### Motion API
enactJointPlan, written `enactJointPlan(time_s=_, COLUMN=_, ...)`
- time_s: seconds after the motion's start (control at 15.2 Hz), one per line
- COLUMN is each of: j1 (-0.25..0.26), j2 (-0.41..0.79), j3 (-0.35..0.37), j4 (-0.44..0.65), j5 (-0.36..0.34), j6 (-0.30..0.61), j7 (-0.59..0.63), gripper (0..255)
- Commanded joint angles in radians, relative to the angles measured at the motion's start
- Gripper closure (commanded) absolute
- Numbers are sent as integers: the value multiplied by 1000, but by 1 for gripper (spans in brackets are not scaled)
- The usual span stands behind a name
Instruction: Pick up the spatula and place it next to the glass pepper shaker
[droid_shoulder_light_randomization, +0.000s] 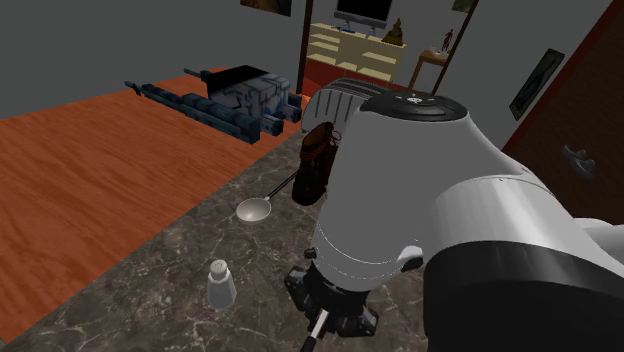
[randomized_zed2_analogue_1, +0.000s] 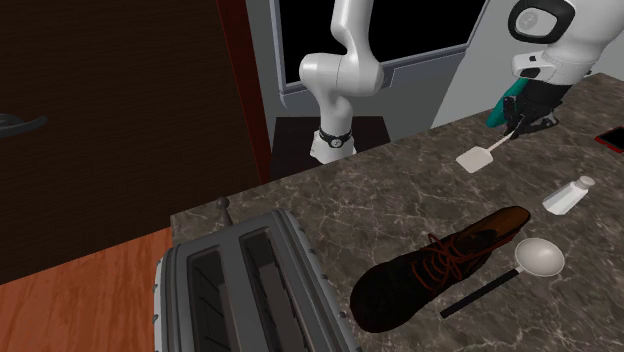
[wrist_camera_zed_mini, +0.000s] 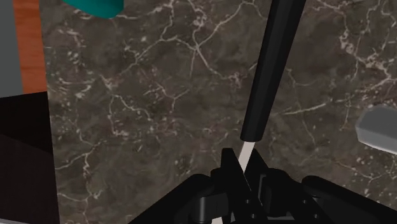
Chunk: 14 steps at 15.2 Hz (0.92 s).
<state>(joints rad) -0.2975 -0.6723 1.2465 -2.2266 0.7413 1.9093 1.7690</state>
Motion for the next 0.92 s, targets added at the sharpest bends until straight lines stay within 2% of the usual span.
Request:
enactJointPlan(time_s=0.0, j1=-8, j2=3, j3=22, j4=-16, j5=10, j6=25, j7=-5, gripper=255)
enactJointPlan(time_s=0.86, j1=-97, j2=31, j3=198, j4=-95, j5=84, j6=186, j7=-43, gripper=255)
